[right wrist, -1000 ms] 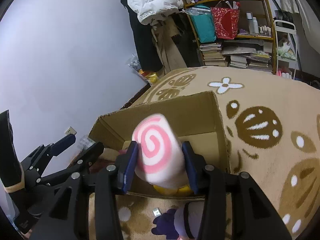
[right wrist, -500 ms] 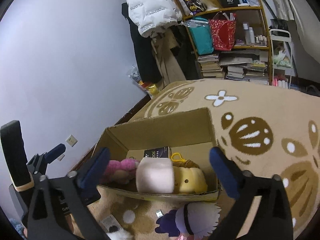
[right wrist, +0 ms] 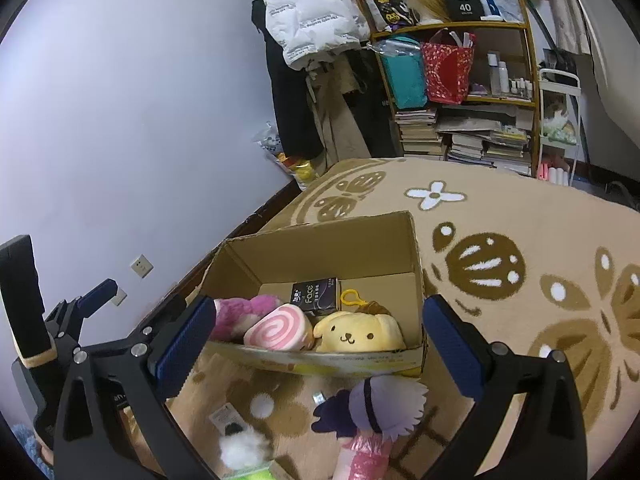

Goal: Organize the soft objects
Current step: 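Release the swirl cushion with the right tool while the left tool drops the Face tissue pack into the box, then lower both tools toward the pink wrapped roll and white fluffy plush beside the box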

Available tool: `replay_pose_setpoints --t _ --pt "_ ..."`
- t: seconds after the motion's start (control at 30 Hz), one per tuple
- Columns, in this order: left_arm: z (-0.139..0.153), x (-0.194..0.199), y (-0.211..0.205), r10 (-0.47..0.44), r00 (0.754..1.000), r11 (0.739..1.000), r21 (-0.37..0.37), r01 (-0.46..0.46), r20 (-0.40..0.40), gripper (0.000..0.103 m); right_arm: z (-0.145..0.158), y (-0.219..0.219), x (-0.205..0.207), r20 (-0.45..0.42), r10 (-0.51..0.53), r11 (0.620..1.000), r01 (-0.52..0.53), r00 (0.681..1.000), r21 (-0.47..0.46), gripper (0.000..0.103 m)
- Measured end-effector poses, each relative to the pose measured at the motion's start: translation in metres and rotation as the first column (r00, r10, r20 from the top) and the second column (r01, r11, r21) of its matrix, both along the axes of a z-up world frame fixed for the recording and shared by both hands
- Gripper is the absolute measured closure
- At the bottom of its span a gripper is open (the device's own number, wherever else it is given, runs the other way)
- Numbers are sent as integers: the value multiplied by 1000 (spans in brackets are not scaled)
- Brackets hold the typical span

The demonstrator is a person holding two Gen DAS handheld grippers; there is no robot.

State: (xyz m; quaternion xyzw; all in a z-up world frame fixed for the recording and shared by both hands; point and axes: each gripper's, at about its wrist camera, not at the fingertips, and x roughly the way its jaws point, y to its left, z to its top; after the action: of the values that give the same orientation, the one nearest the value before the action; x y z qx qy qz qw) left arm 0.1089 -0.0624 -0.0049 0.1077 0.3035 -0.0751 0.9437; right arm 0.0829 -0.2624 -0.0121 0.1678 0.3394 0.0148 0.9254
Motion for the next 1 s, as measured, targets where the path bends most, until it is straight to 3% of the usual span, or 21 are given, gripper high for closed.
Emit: replay_pose_setpoints --t 0.17,0.5,1.0 --pt "15 -11 7 -4 1000 1000 -28 4 -18 0 12 7 -15 22 1 999 0 1000 -40 0" --pt "25 -37 22 23 999 1000 -5 -23 -27 0 25 14 -38 31 13 999 -12 999 -51 0" --pt "-6 -75 30 18 990 999 35 -13 -137 0 9 26 -69 -45 21 999 -23 999 -35 0"
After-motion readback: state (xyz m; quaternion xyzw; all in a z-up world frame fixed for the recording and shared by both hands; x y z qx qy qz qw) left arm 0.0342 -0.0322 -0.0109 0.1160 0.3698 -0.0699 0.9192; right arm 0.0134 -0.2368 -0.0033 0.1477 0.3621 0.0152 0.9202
